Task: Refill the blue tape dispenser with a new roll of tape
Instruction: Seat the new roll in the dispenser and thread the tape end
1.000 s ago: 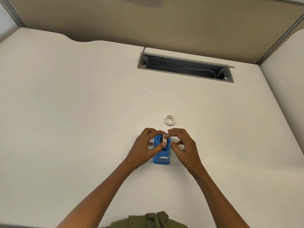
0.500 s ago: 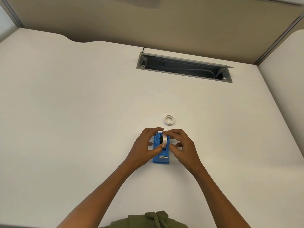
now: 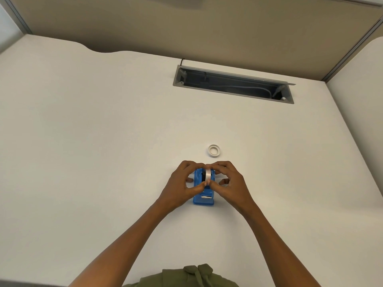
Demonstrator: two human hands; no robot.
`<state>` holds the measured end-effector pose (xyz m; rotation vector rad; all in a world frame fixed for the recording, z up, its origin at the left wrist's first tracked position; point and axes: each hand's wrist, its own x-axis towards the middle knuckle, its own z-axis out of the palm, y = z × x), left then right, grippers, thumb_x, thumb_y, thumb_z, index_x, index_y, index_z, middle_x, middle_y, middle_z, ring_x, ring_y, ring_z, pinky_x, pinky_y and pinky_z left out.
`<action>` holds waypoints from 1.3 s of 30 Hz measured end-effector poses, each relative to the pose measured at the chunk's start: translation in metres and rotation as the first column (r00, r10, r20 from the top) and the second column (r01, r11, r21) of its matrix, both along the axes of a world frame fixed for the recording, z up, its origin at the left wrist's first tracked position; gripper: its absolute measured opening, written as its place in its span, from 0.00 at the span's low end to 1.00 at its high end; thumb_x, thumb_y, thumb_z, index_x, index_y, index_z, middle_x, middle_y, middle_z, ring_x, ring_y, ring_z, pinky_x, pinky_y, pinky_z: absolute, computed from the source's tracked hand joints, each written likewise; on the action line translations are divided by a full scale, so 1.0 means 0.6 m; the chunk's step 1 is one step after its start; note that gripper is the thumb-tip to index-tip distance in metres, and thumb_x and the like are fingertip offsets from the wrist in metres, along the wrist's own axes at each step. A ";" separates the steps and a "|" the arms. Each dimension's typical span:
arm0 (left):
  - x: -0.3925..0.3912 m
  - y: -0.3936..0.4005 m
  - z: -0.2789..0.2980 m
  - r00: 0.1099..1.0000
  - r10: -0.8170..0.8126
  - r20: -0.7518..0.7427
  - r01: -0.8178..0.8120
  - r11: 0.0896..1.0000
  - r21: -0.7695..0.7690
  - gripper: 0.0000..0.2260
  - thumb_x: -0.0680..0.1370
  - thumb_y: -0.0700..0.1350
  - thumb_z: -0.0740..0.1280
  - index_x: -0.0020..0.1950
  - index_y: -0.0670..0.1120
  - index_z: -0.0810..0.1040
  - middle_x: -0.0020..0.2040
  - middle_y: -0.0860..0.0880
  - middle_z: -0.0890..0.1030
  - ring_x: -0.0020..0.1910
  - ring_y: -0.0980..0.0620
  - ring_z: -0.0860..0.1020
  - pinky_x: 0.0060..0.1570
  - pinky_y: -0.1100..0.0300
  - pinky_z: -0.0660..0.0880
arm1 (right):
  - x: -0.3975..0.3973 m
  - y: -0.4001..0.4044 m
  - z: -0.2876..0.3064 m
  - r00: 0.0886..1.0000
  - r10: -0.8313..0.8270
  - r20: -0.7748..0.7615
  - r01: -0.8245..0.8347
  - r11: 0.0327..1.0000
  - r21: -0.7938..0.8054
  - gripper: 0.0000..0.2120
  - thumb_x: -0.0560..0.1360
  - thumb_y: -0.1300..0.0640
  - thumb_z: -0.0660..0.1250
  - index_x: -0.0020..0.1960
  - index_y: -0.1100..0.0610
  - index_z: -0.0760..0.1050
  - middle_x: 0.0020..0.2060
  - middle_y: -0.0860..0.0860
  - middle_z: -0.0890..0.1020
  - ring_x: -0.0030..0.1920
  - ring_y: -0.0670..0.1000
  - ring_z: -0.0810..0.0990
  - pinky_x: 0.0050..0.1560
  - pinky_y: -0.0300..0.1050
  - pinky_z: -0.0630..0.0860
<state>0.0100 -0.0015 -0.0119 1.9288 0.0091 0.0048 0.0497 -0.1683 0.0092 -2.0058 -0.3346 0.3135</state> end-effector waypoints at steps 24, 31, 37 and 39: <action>0.000 0.004 0.000 1.000 -0.002 -0.004 0.002 0.999 -0.033 0.21 0.71 0.44 0.72 0.56 0.64 0.70 0.53 0.65 0.71 0.55 0.68 0.72 0.47 0.75 0.73 | 0.008 0.017 -0.003 0.973 -0.152 -0.175 0.168 0.983 0.076 0.10 0.71 0.64 0.70 0.52 0.58 0.79 0.52 0.51 0.79 0.49 0.48 0.77 0.46 0.35 0.74; 0.000 0.004 -0.004 1.000 0.004 -0.006 -0.004 1.000 -0.029 0.19 0.71 0.45 0.72 0.56 0.63 0.71 0.53 0.63 0.71 0.54 0.68 0.72 0.47 0.76 0.72 | 0.013 0.024 -0.007 0.923 -0.230 -0.307 0.290 0.943 0.164 0.07 0.73 0.60 0.70 0.51 0.60 0.79 0.51 0.56 0.82 0.53 0.54 0.79 0.51 0.41 0.75; 0.001 0.002 0.000 1.000 0.014 0.007 -0.014 1.000 -0.019 0.15 0.73 0.47 0.71 0.56 0.61 0.73 0.52 0.62 0.71 0.53 0.63 0.74 0.47 0.73 0.74 | 0.001 0.009 0.004 0.951 -0.173 -0.255 0.234 0.944 0.233 0.09 0.76 0.62 0.66 0.55 0.56 0.79 0.51 0.51 0.82 0.52 0.49 0.78 0.49 0.41 0.75; 0.000 0.002 0.000 1.000 0.020 0.009 -0.020 1.000 -0.020 0.15 0.73 0.47 0.71 0.57 0.59 0.74 0.53 0.59 0.72 0.53 0.62 0.74 0.48 0.70 0.76 | -0.006 0.001 0.004 0.975 -0.130 -0.181 0.167 0.964 0.208 0.11 0.76 0.67 0.64 0.54 0.57 0.80 0.53 0.51 0.81 0.55 0.49 0.78 0.50 0.43 0.75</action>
